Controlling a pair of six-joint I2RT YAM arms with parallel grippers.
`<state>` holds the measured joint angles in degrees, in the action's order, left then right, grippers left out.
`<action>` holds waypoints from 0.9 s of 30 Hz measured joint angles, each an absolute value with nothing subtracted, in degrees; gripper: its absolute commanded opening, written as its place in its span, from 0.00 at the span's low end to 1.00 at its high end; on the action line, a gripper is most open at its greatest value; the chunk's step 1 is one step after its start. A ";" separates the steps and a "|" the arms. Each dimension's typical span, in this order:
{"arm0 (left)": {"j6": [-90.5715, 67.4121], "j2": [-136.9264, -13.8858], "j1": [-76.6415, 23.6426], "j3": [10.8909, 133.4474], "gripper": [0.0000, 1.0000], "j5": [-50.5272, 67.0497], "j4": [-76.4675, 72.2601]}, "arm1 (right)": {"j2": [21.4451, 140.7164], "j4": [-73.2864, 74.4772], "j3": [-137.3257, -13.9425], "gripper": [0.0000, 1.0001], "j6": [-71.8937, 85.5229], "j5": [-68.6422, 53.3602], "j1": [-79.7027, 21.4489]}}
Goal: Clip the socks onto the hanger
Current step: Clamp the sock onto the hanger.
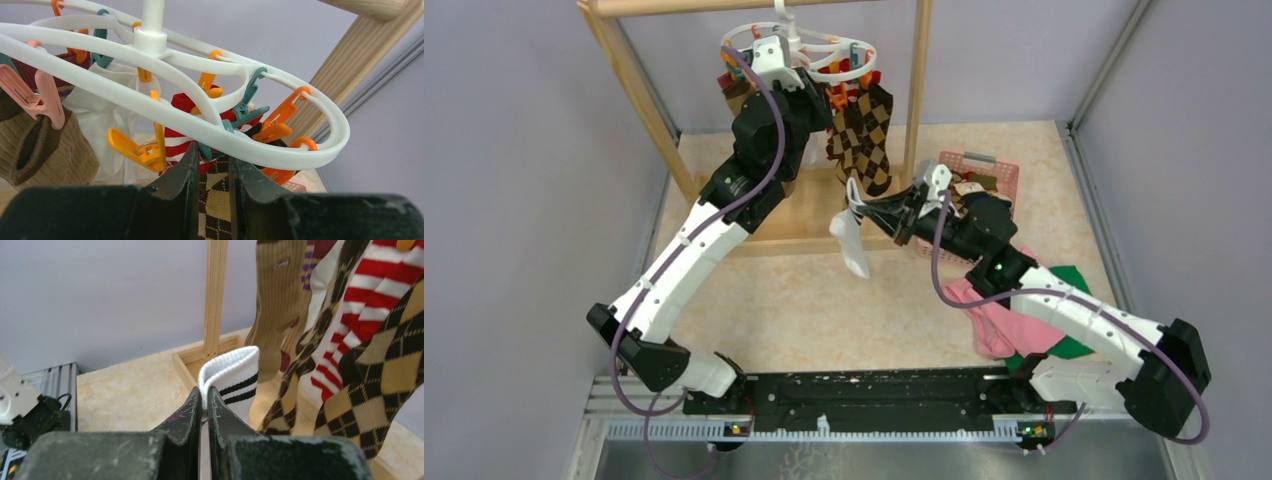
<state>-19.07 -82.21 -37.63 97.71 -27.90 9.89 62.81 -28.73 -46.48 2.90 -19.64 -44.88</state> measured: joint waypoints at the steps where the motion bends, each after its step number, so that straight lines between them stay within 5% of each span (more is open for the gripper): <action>1: -19.00 -82.21 -37.63 97.71 0.20 -27.90 9.87 | 64.34 -28.73 -48.23 0.00 2.59 -19.77 -44.88; 27: -17.98 -81.84 -37.60 97.71 0.20 -27.68 9.93 | 86.87 -31.68 -72.73 0.00 1.52 -18.31 -43.31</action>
